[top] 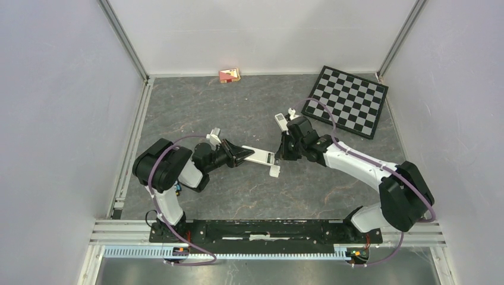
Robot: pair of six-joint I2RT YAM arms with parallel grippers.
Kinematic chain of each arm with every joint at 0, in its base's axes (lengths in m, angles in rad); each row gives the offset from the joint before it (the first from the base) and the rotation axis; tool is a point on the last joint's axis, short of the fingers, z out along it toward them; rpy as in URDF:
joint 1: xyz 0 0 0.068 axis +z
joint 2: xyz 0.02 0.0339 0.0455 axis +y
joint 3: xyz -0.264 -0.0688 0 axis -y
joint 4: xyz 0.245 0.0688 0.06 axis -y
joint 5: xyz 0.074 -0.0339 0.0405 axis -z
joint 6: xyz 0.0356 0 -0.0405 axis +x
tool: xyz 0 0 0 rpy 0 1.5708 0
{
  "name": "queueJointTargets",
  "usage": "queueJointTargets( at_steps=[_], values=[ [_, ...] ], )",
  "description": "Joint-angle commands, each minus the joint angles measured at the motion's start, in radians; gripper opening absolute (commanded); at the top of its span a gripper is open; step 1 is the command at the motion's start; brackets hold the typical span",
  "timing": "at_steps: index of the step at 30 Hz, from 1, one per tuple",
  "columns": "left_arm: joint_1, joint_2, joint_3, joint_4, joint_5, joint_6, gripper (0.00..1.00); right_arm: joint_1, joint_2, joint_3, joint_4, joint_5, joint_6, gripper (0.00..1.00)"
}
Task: Load the batteries into the remote control
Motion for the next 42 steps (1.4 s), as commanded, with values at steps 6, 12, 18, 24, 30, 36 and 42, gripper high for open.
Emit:
queueJointTargets(
  at_steps=[6,12,18,24,30,36,42],
  values=[
    [-0.002,0.042,0.019,0.119,-0.031,-0.062,0.02,0.016,0.041,0.072,0.044,-0.024,0.029,0.00],
    [-0.003,0.045,0.025,0.129,-0.031,-0.071,0.02,0.020,0.064,0.062,0.058,-0.036,0.047,0.03],
    [-0.002,0.044,0.020,0.144,-0.030,-0.079,0.02,0.022,0.080,0.043,0.073,-0.043,0.068,0.06],
    [-0.002,0.044,0.014,0.156,-0.040,-0.080,0.02,0.022,0.078,0.036,0.055,-0.033,0.096,0.14],
    [-0.002,0.043,0.010,0.162,-0.047,-0.082,0.02,0.022,0.072,0.015,0.062,-0.030,0.136,0.23],
    [-0.003,0.041,0.006,0.166,-0.048,-0.082,0.02,0.022,0.050,0.000,0.080,-0.010,0.168,0.19],
    [-0.003,0.036,0.000,0.169,-0.043,-0.083,0.02,0.022,0.006,0.009,0.106,-0.004,0.158,0.45]
  ],
)
